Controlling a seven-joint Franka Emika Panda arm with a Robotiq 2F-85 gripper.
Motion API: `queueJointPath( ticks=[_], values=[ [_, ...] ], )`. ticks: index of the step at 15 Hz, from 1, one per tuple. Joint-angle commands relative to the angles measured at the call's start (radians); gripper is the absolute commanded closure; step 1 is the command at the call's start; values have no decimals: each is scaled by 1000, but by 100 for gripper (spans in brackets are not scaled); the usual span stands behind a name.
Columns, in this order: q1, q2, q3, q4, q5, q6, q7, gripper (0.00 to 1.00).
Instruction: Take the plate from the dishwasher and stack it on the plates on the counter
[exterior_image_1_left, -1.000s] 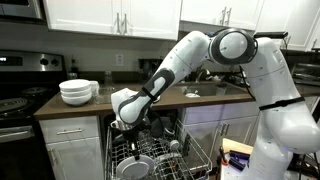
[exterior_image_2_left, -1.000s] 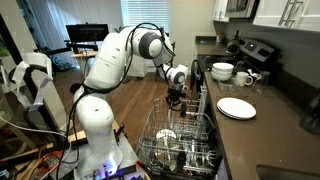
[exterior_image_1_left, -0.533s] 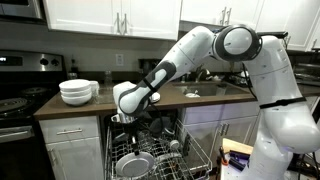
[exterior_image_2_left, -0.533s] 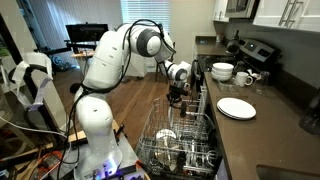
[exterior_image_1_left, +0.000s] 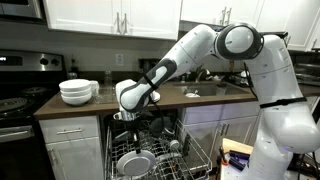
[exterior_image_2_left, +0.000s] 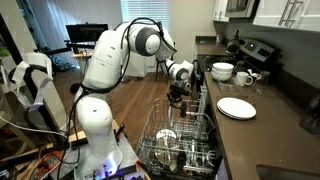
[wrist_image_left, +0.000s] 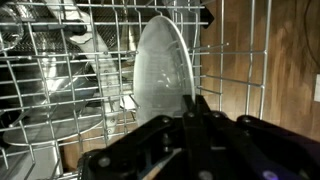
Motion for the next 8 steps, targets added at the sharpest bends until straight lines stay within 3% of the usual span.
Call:
queueJointPath(
  ticks=[1,4,6,8],
  values=[
    [-1,18,-10,-2,7,0,-8,95],
    [-2,51,-13,7,7,-4,-7,95],
    [-3,49,-9,16,12,-8,-10,69],
    [-7,47,-8,10,15,2,-15,57]
  ],
)
